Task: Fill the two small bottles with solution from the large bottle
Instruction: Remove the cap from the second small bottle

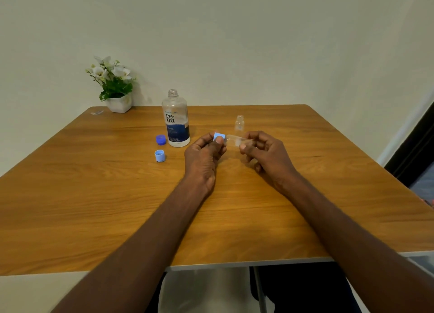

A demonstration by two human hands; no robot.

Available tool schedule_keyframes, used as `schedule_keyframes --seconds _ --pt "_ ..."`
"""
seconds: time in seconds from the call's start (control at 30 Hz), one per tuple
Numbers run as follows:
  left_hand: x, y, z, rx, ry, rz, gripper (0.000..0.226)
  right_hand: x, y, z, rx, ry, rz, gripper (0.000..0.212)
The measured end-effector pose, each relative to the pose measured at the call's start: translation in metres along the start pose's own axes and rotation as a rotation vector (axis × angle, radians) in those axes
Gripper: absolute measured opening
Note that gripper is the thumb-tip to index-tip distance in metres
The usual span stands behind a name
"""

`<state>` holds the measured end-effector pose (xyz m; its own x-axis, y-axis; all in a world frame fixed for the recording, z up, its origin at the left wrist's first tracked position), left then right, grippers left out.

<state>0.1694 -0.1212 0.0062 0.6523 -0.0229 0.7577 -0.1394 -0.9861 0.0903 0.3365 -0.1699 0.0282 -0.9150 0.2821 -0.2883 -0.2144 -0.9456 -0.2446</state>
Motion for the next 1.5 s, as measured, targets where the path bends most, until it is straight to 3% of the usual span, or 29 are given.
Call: schedule_keyframes --seconds 0.17,0.33,0.63,0.87,1.1,1.5 --pt "-0.001 0.0 0.001 0.009 -0.026 -0.011 0.02 0.002 -0.003 -0.004 0.055 -0.027 0.008 0.031" --pt "-0.001 -0.001 0.001 0.004 -0.052 -0.027 0.02 -0.001 -0.003 -0.006 0.036 0.013 -0.012 0.019" --pt "0.0 0.001 -0.002 0.017 -0.076 -0.048 0.022 0.0 -0.005 -0.009 0.084 0.006 -0.018 0.024" --pt "-0.001 -0.001 0.0 0.026 -0.106 -0.045 0.025 -0.002 -0.004 -0.007 0.02 0.056 -0.03 0.024" --pt "-0.001 -0.001 0.0 0.029 -0.099 -0.029 0.025 0.0 -0.004 -0.01 0.105 0.045 -0.021 0.022" --pt "-0.001 -0.004 0.001 0.02 -0.105 -0.02 0.025 -0.004 -0.004 -0.008 0.036 0.027 -0.028 0.027"
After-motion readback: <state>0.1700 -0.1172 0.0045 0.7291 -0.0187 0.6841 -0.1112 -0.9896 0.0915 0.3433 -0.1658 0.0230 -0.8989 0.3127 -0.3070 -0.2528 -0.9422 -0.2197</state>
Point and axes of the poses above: each hand's wrist, its own y-axis away from the middle knuckle, its own x-axis out of the palm, z = x × y, the point moved 7 cm from there along -y, towards the middle knuckle, and after that the axes turned 13 degrees about y, right-handed, at the moved point
